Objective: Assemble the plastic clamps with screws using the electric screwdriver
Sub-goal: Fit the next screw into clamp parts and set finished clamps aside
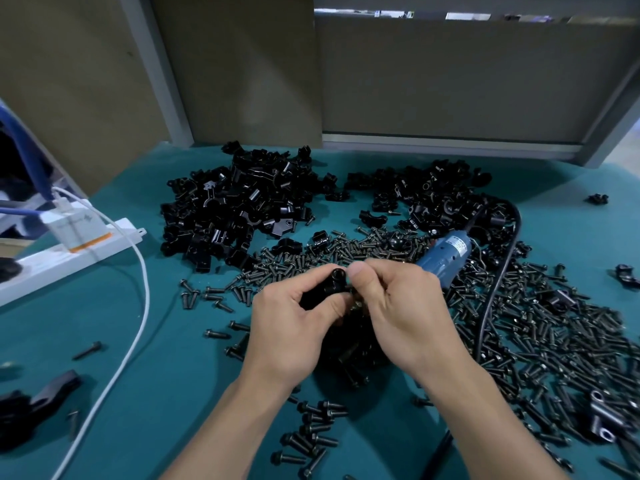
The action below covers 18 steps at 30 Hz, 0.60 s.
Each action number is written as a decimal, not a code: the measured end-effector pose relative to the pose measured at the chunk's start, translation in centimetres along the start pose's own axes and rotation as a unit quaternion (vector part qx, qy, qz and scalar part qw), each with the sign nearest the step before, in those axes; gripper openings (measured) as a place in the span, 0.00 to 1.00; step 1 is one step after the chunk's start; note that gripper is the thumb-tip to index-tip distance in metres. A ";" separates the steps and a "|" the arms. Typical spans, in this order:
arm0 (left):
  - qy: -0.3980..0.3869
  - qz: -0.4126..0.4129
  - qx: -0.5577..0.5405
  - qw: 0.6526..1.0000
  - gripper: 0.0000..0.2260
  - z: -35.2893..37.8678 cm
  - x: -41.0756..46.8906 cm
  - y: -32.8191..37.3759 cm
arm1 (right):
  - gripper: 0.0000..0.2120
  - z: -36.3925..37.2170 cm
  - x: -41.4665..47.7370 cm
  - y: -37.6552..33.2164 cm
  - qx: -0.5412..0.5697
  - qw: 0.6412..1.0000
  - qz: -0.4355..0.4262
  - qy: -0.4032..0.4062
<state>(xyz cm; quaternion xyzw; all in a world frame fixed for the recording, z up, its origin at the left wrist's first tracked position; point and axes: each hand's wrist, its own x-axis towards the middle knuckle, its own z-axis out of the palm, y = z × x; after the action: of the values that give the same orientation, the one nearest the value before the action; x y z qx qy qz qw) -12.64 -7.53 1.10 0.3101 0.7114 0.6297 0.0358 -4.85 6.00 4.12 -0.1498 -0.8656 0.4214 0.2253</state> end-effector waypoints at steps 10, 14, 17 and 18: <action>-0.009 0.001 -0.019 1.000 0.18 -0.1 -0.1 0.4 | 0.19 -0.4 0.2 0.1 -0.014 0.999 -0.020 -0.023; -0.015 0.004 -0.012 1.000 0.15 0.0 0.2 0.3 | 0.13 -0.7 0.1 0.3 -0.003 0.999 -0.023 -0.030; -0.007 -0.006 -0.014 1.000 0.15 0.0 0.3 0.2 | 0.08 -1.0 0.1 0.4 0.044 0.998 -0.013 -0.040; -0.004 -0.015 -0.016 1.000 0.16 0.0 0.3 0.1 | 0.09 -1.0 0.1 0.5 0.050 0.998 -0.010 -0.036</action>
<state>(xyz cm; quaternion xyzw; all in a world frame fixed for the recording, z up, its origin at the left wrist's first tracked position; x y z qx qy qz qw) -12.87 -7.35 1.28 0.3012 0.7057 0.6391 0.0532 -4.39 7.00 4.34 -0.1138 -0.8524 0.4674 0.2051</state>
